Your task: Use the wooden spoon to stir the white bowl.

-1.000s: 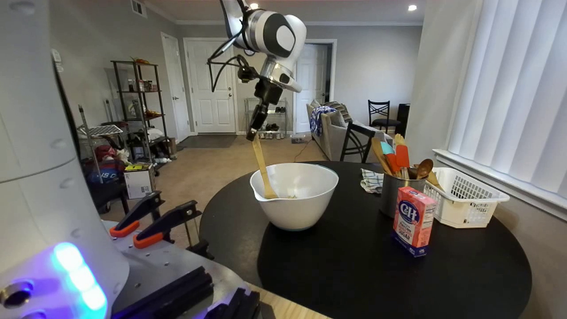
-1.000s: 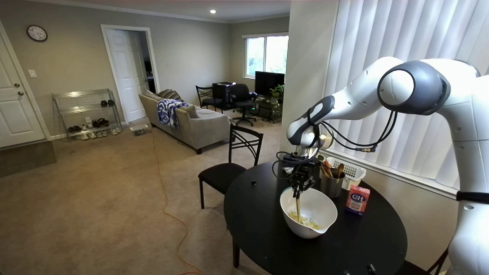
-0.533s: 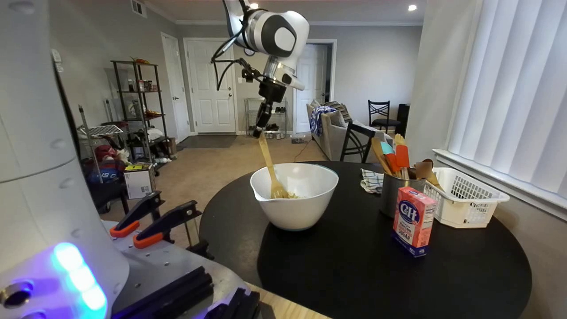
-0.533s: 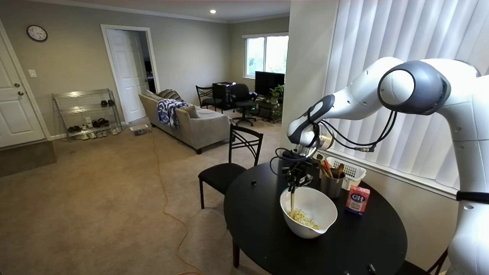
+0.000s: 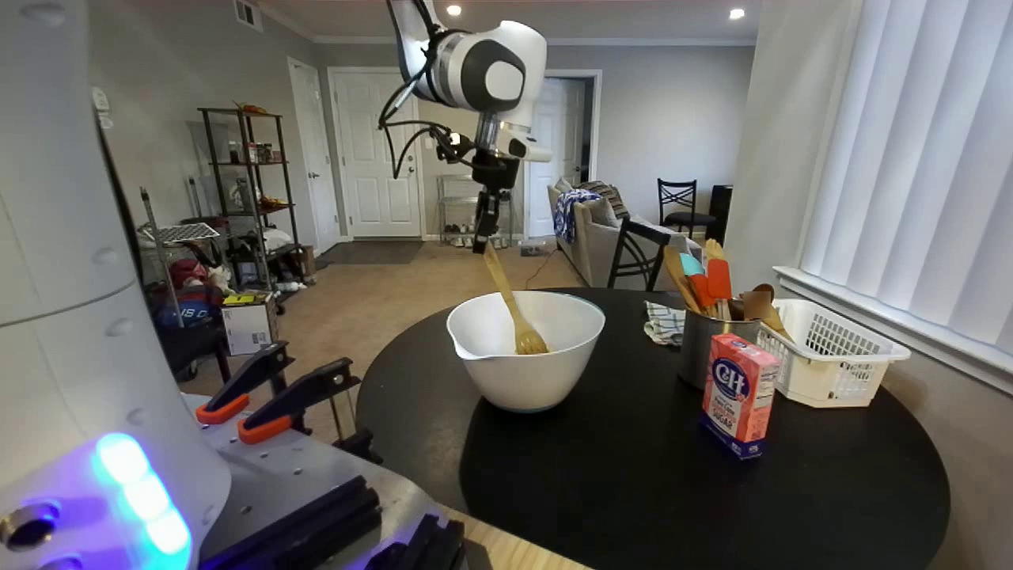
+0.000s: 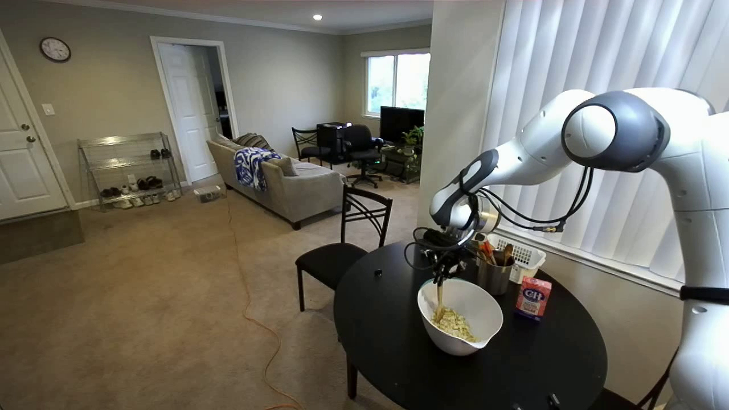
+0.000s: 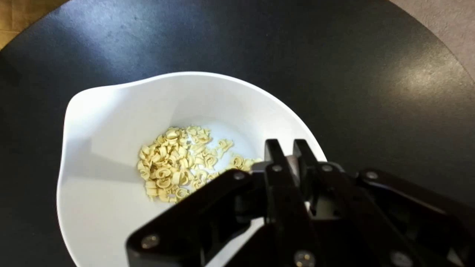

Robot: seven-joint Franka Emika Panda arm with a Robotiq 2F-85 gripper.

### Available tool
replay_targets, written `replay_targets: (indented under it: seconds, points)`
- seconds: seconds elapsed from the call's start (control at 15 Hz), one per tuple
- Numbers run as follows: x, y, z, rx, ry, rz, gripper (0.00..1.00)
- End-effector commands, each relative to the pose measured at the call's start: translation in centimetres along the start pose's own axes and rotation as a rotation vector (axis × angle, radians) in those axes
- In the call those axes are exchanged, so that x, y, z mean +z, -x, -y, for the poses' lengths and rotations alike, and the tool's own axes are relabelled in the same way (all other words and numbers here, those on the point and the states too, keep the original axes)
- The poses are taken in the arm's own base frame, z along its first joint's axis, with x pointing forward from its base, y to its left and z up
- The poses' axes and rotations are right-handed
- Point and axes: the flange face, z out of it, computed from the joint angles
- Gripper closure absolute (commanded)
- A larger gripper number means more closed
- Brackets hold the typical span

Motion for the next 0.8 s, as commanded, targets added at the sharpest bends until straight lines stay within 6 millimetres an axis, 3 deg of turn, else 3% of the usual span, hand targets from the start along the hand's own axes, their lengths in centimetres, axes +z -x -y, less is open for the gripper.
replay_targets:
  seconds: [0.0,0.73]
  points:
    - [-0.1,0.5,-0.7,0.001,0.022,-0.084,0.94]
    - [-1.0,2.0,-1.9,0.059,0.296,-0.176,0.94]
